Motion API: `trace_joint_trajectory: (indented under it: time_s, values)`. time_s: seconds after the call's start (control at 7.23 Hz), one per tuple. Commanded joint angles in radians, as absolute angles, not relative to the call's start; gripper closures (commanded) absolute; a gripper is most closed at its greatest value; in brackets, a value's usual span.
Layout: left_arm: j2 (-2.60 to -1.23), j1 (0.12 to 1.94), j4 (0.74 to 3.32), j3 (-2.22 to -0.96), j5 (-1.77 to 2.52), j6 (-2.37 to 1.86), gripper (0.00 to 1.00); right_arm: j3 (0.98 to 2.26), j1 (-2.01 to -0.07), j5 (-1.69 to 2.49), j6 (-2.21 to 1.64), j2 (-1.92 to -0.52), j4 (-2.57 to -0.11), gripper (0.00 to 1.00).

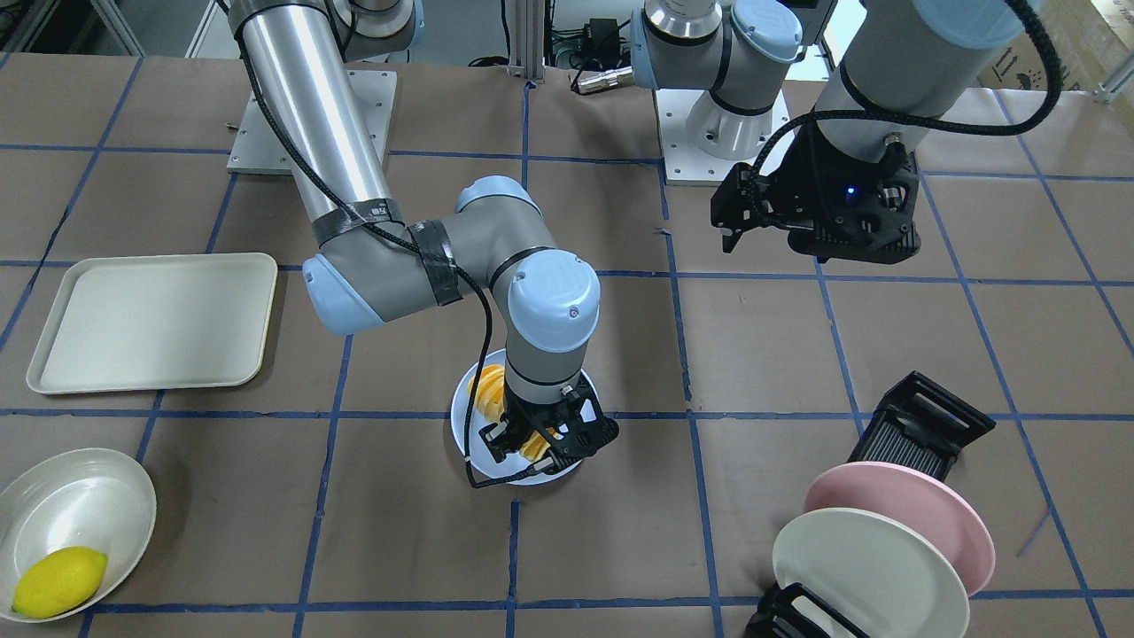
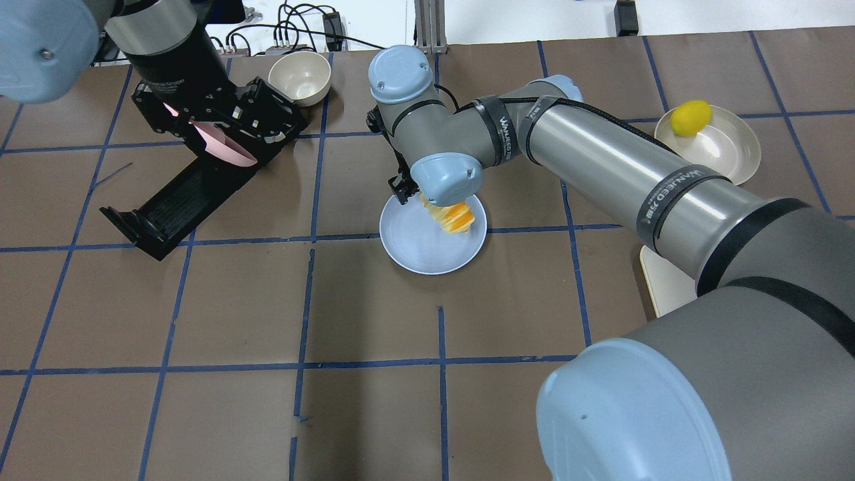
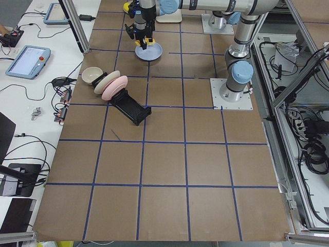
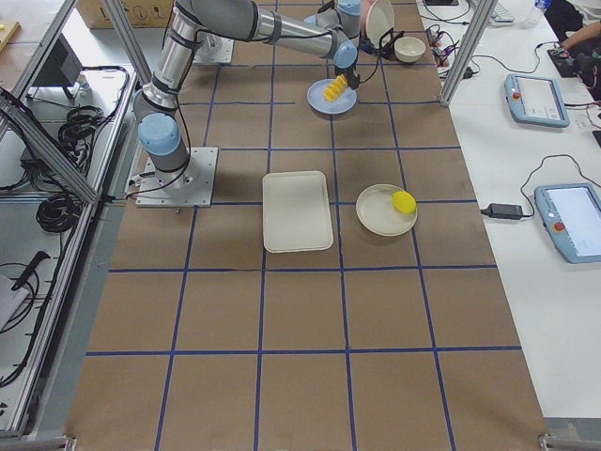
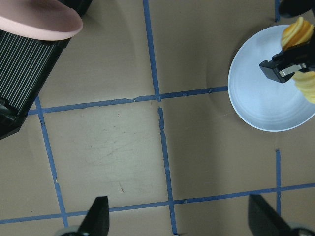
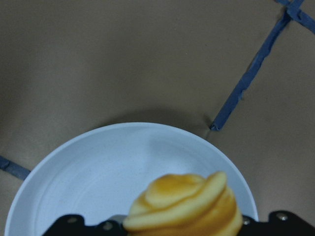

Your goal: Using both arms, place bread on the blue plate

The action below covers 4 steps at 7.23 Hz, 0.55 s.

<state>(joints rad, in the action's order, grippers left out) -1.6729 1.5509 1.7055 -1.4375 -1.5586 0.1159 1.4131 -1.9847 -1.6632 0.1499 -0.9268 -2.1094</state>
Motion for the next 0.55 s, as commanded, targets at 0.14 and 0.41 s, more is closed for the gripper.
trace_joint_trajectory:
  time_s: [0.14,0.41]
  values:
    - [-1.669,1.543,1.730,-1.434,-1.562,0.147,0.00,1.416,-1.988,-1.663,0.150,-0.927,-2.103,0.00]
    - [-1.669,1.539,1.740,-1.434,-1.565,0.201,0.00,1.416,-1.988,-1.663,0.150,-0.927,-2.103,0.00]
